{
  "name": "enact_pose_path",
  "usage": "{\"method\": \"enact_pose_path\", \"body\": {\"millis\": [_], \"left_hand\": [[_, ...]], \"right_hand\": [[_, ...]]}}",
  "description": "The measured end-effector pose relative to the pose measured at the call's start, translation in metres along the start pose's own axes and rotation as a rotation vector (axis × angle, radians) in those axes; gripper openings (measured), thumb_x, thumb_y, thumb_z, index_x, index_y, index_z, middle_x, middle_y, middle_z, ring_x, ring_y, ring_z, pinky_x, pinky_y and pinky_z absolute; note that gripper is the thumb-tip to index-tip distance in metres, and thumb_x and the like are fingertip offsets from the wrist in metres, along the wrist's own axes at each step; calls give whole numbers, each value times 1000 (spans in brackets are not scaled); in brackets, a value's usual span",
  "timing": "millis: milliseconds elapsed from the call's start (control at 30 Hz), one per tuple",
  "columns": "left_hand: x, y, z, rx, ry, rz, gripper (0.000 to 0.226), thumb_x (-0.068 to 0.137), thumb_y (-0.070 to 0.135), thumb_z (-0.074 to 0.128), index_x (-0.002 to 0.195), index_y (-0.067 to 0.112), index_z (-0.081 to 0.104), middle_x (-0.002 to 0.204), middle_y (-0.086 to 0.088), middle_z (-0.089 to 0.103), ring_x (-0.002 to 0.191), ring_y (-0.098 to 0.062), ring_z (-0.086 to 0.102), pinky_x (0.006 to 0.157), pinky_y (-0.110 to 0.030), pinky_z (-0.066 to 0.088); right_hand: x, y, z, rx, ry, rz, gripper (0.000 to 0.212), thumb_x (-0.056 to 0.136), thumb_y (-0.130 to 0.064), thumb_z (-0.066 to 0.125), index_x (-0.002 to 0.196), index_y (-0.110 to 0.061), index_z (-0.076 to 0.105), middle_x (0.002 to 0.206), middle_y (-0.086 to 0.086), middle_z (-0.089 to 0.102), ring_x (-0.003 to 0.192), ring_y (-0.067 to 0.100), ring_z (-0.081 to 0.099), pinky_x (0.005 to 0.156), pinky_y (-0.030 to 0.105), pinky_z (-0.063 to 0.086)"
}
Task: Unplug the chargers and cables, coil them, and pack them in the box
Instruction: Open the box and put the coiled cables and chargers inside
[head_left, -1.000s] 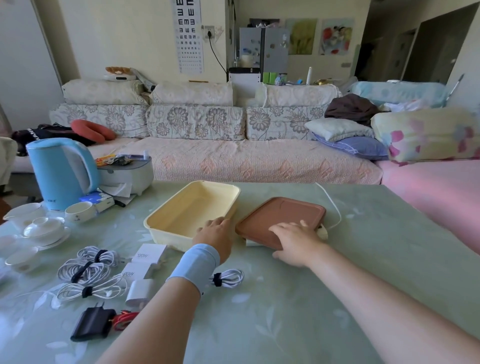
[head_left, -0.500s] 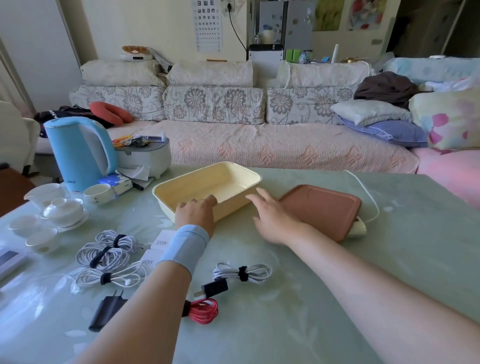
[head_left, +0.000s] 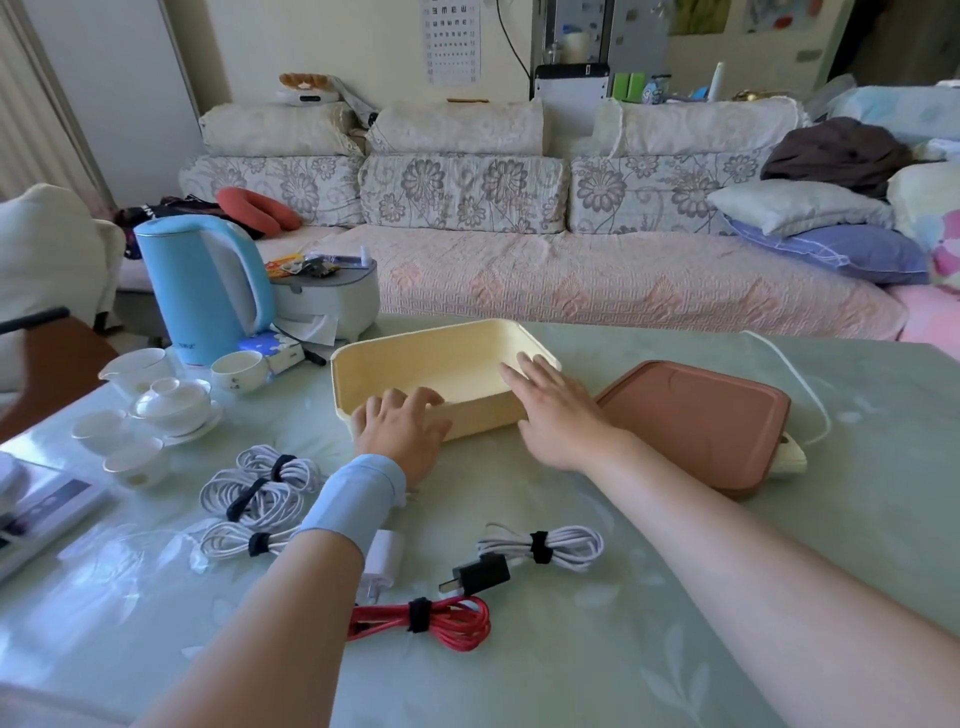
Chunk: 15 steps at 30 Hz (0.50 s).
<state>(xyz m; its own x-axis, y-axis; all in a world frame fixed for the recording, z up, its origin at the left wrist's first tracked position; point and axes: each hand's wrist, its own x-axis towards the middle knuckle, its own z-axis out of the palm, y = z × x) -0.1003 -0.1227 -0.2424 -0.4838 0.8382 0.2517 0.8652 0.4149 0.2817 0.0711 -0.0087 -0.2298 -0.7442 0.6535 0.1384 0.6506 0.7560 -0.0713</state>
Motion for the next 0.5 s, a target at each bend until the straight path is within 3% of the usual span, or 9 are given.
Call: {"method": "enact_pose_path", "body": {"millis": [100, 200, 267, 333, 433, 467, 500], "left_hand": [[-1, -5, -5, -53, 47, -26, 30, 95, 52, 41, 110, 33, 58, 123, 0, 48, 119, -25, 37, 106, -38, 20], [-6, -9, -6, -43, 25, -7, 32, 97, 49, 39, 110, 27, 58, 124, 0, 50, 121, -27, 37, 111, -38, 19], [-9, -10, -9, -46, -18, 24, 31, 98, 46, 38, 110, 25, 59, 120, 1, 56, 118, -25, 42, 111, -38, 20], [-14, -7, -16, -88, -48, 60, 31, 99, 44, 37, 108, 24, 59, 110, 3, 62, 111, -22, 48, 105, -35, 25], [-24, -5, -27, -211, -85, 76, 31, 98, 41, 43, 116, 22, 60, 111, 3, 62, 112, -21, 49, 107, -36, 29], [-27, -6, -30, -248, -89, 81, 32, 98, 39, 46, 122, 22, 58, 119, 1, 62, 117, -22, 48, 110, -37, 29], [-30, -9, -33, -259, -83, 84, 34, 98, 38, 47, 128, 23, 55, 127, 0, 59, 122, -22, 46, 112, -38, 28]], "right_hand": [[-5, -5, -3, 22, -42, -6, 55, 100, -21, 42, 152, -25, 27, 155, 7, 35, 145, 25, 26, 120, 49, 8], [-13, -13, -10, 23, -85, -21, 26, 100, -22, 40, 120, -21, 56, 127, 8, 61, 121, 29, 52, 108, 44, 29], [-20, -16, -15, 28, -106, -23, 14, 98, -24, 43, 88, -19, 51, 101, 8, 62, 99, 32, 55, 80, 36, 39], [-26, -17, -18, 55, -132, 3, 25, 95, -23, 46, 71, -19, 40, 79, 2, 49, 84, 30, 51, 65, 33, 36], [-33, -19, -23, 53, -183, 29, 17, 94, -24, 46, 77, -20, 48, 83, 1, 51, 88, 30, 53, 66, 33, 39], [-35, -20, -25, 36, -192, 24, 11, 94, -27, 47, 91, -20, 56, 96, 3, 58, 97, 31, 54, 74, 35, 43], [-35, -22, -26, 3, -165, 4, 22, 93, -30, 49, 110, -20, 60, 113, 5, 60, 109, 31, 53, 87, 37, 44]]}}
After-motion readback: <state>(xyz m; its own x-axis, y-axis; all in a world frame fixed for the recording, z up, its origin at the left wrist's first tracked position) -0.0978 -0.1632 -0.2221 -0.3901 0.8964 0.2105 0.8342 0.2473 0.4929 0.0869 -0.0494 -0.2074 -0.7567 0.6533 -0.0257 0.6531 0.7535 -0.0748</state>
